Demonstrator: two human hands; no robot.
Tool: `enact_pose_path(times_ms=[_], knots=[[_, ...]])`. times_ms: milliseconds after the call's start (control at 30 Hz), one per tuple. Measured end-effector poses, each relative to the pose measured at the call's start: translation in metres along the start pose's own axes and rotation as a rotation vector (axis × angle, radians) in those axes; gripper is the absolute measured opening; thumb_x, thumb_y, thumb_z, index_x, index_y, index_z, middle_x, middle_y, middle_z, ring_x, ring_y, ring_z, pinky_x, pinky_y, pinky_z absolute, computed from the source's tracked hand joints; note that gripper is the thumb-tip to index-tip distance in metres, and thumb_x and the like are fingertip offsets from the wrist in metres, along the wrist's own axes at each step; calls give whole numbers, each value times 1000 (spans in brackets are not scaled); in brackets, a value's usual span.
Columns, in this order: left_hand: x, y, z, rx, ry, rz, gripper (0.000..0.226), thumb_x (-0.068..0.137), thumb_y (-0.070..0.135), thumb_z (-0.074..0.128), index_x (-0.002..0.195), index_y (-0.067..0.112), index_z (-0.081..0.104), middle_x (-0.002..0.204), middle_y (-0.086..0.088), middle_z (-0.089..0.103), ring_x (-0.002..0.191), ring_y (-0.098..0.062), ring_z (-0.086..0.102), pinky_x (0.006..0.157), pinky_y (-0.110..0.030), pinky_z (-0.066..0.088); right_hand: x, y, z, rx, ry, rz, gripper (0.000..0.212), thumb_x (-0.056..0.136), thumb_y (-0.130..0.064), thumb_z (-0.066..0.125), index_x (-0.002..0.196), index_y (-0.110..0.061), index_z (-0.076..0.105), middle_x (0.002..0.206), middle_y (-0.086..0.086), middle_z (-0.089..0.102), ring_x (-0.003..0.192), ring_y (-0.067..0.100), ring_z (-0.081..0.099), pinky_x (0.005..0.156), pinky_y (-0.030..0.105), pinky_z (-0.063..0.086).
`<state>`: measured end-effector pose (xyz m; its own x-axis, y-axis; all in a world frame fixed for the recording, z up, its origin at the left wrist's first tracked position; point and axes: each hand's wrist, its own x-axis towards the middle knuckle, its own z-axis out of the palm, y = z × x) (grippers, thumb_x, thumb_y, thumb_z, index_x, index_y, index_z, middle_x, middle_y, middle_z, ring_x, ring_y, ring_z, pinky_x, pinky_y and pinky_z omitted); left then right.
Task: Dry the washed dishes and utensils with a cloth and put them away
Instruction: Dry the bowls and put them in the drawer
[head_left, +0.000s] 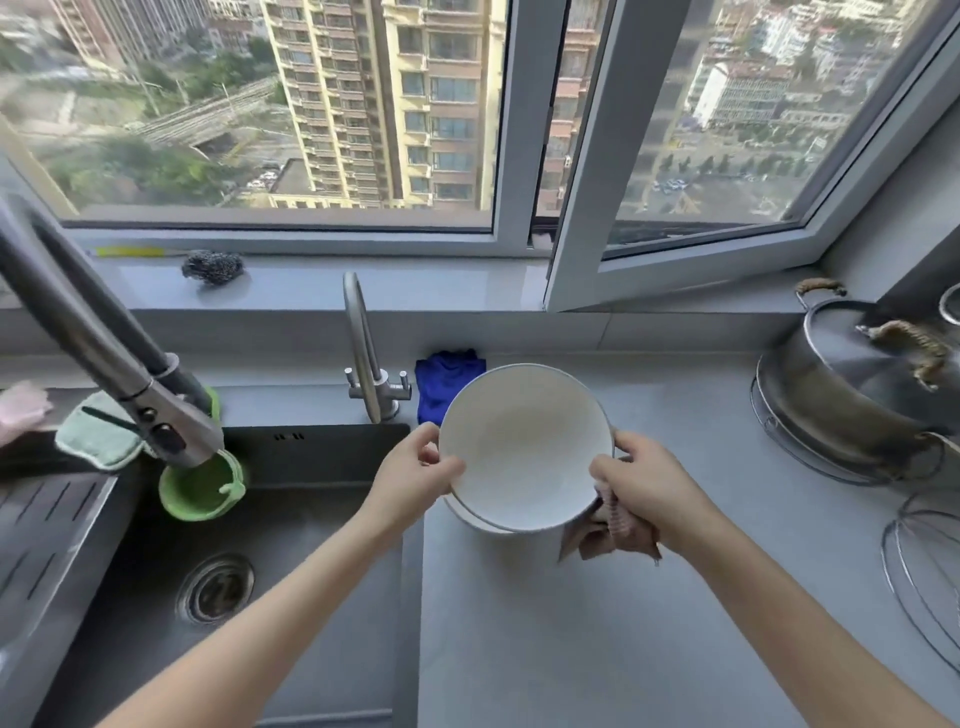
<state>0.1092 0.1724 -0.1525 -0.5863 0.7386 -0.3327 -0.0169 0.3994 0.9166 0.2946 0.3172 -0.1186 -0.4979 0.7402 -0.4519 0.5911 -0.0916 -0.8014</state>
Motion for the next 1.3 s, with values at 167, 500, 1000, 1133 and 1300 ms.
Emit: enact_pose_path(times_ms=[167,500,1000,1133,1300], knots=[[-47,-2,-18,-730,-287,-150,44,65,26,63,108,20,71,114,-8,69,99,-28,67,83,-48,53,-34,-28,12,139,-295,34,27,82,1,47,89,-14,68,57,5,63,50,21,60,61,44,57],[-90,-36,-111,36,303,-115,61,46,45,53,104,29,62,98,-3,68,94,-29,61,79,-38,46,-55,-29,103,-11,-363,-34,54,84,-33,70,132,-26,46,81,4,72,55,18,68,56,42,59],[-83,-78,-180,-314,77,-174,45,66,49,71,98,17,73,99,-9,73,91,-24,70,71,-28,55,-77,-54,221,-150,-151,-641,37,93,-37,58,128,-26,57,129,-10,57,122,6,49,102,23,37],[-88,-81,-178,-396,-44,-164,39,80,49,56,99,22,75,103,-9,73,95,-19,69,76,-26,55,-71,-32,253,-871,-211,-1031,54,93,-45,42,144,-26,41,155,4,32,144,36,21,115,59,12],[-93,-83,-167,-526,-66,-180,39,78,42,56,100,16,75,110,-14,70,104,-27,66,92,-37,50,-63,-21,255,-1117,-408,-984,51,101,-41,34,150,-30,25,161,4,-4,147,34,-8,118,45,-10]])
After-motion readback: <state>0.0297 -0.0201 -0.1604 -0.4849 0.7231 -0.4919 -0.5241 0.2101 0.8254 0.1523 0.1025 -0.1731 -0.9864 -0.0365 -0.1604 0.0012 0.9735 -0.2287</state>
